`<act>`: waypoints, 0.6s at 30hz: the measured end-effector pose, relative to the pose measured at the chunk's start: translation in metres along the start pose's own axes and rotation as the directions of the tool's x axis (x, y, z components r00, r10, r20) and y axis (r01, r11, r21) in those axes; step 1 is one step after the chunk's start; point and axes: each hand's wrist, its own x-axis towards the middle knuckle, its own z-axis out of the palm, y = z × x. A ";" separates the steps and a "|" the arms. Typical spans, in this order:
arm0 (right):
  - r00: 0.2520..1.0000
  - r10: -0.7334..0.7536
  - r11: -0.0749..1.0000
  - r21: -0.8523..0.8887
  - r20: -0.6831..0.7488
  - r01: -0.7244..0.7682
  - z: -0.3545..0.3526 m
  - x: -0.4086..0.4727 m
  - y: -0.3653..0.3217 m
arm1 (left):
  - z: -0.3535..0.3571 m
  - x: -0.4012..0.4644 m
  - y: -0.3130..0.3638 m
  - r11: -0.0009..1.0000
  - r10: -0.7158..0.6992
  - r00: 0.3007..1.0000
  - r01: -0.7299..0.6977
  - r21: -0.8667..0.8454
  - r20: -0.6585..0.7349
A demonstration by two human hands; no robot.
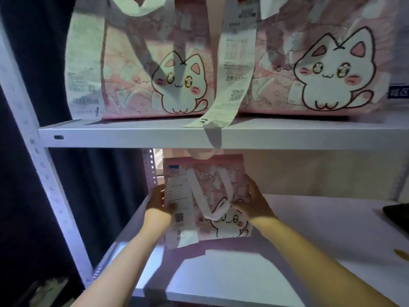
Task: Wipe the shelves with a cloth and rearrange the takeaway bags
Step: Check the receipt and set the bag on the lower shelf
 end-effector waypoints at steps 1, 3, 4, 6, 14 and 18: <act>0.998 -0.006 0.999 -0.047 0.058 0.009 0.014 0.007 -0.001 | -0.009 0.010 -0.008 1.000 -0.006 1.000 0.006 0.023 -0.021; 0.991 0.000 0.993 -0.114 0.133 0.015 0.037 0.021 0.001 | -0.023 0.028 -0.022 0.998 -0.023 0.998 0.026 0.055 -0.054; 0.987 0.009 0.992 -0.128 0.157 0.011 0.048 0.027 0.002 | -0.028 0.036 -0.028 0.996 -0.029 0.997 0.035 0.079 -0.070; 0.985 0.025 0.992 -0.125 0.172 -0.004 0.067 0.039 0.005 | -0.036 0.051 -0.040 0.995 -0.018 0.994 0.029 0.096 -0.111; 0.995 0.060 0.987 -0.156 0.080 -0.047 0.105 0.067 0.018 | -0.039 0.078 -0.073 0.998 0.030 0.972 -0.016 0.061 -0.233; 0.995 0.090 0.977 -0.200 0.049 -0.078 0.110 0.071 0.025 | -0.038 0.081 -0.089 0.996 -0.081 0.972 0.086 0.015 -0.221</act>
